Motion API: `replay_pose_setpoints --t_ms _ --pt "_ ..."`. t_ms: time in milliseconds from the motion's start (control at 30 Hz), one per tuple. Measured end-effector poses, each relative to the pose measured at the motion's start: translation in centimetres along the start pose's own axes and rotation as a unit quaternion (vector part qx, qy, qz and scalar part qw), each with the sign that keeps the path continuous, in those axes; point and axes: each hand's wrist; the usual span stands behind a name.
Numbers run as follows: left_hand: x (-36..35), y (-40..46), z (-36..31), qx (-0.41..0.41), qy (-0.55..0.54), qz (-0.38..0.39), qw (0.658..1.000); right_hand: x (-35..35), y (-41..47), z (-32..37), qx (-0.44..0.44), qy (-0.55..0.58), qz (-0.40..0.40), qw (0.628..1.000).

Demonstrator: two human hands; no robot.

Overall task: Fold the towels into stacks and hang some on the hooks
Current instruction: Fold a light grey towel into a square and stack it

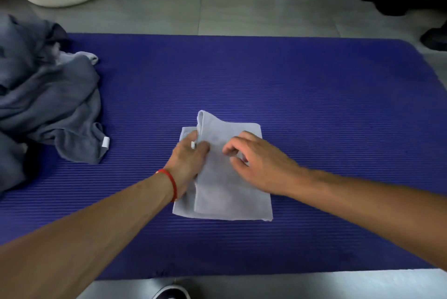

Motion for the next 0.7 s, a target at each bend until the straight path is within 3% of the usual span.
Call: replay_pose_setpoints --t_ms 67,167,233,367,433,500,567,633,700 --pt "2.2 0.4 1.1 0.003 0.072 -0.008 0.997 -1.2 -0.3 -1.6 -0.026 -0.082 0.086 0.993" --pt "4.7 1.7 2.8 0.071 0.232 0.004 0.970 -3.0 -1.3 -3.3 -0.043 -0.211 0.237 0.947" --pt "5.2 2.2 3.2 0.091 0.236 0.011 0.967 -3.2 -1.8 -4.0 -0.034 -0.241 0.267 0.932" --pt "5.3 2.5 3.2 0.063 0.234 -0.015 0.970 -2.0 -0.5 -5.6 -0.031 -0.215 0.170 0.961" --pt "5.5 2.8 3.9 0.084 0.274 -0.024 0.958 -1.5 1.0 -6.8 -0.064 -0.204 0.167 0.963" --pt "5.7 3.2 4.5 0.094 0.360 -0.057 0.927 -1.0 2.5 -7.9 -0.087 -0.181 0.227 0.953" --pt "5.9 3.9 4.6 0.041 0.438 -0.098 0.893 -0.5 3.3 -8.6 -0.084 -0.159 0.260 0.949" --pt "6.0 4.9 4.1 -0.043 0.517 -0.100 0.849 -0.4 3.3 -8.5 -0.071 -0.133 0.222 0.963" --pt "6.2 6.1 3.0 -0.072 0.574 -0.083 0.812 -1.3 2.5 -7.7 -0.082 -0.111 0.111 0.984"
Point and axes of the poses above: each hand's wrist, its own y-axis towards the middle knuckle, its own x-axis out of the back of the hand, z = x × y, and after that the axes turned 15 degrees about z, right-handed
